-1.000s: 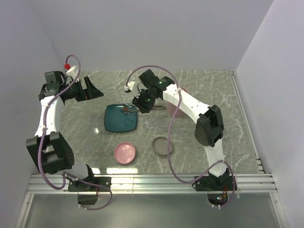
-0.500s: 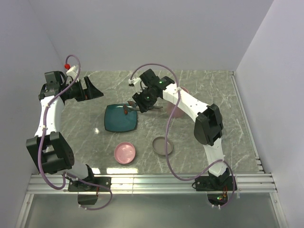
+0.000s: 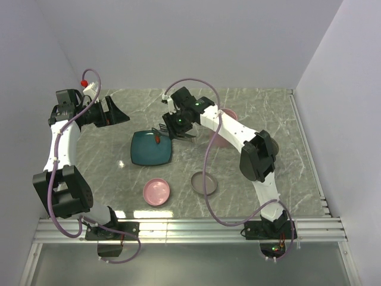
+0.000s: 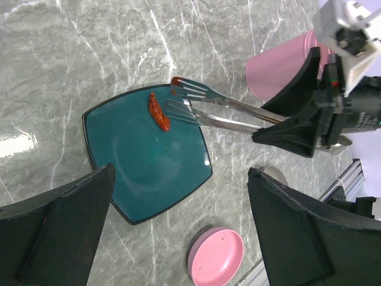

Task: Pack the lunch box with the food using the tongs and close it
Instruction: Pick up the fake food from the plate.

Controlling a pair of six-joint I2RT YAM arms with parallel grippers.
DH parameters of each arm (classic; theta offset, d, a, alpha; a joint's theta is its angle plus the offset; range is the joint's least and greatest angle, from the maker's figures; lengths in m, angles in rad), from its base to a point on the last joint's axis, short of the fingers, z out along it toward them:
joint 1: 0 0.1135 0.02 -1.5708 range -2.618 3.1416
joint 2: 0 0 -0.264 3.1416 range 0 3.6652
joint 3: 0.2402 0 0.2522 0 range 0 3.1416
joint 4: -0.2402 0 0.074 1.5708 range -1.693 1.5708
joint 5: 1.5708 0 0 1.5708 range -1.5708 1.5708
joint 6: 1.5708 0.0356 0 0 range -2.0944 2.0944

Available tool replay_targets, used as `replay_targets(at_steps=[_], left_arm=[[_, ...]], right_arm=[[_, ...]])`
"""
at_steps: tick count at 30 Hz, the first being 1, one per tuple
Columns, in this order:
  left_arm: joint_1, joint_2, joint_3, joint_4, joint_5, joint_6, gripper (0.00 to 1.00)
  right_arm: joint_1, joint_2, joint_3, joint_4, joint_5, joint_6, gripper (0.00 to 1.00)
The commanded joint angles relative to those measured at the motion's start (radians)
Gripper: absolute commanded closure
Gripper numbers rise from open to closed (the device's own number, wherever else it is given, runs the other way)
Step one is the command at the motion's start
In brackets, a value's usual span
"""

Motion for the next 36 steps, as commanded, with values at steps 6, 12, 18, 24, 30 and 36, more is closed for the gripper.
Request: replay_targets(at_steps=[6, 12, 18, 24, 30, 36], left_arm=[[0.005, -0.02, 0.002, 0.034, 0.01, -0.014, 0.01], [0.003, -0.023, 0.004, 0.034, 0.01, -0.011, 0.01], [0.006, -0.023, 0.004, 0.036, 0.01, -0.014, 0.01], [0.006, -0.026, -0.001, 0.033, 0.006, -0.006, 0.01], [0.008, -0.026, -0.001, 0.039, 0.012, -0.011, 0.01], [0.008, -0.027, -0.001, 0.038, 0.015, -0.011, 0.01]], right_arm=[[0.058, 0.021, 0.039, 0.034, 0.13, 0.079, 0.47], [0.069, 0.038, 0.047, 0.035, 0.163, 0.1, 0.48], [0.077, 0.062, 0.045, 0.041, 0.167, 0.097, 0.49], [0.081, 0.076, 0.044, 0.04, 0.147, 0.096, 0.52], [0.083, 0.055, 0.022, 0.034, 0.14, 0.088, 0.54], [0.086, 0.009, -0.021, 0.043, 0.098, 0.076, 0.54]])
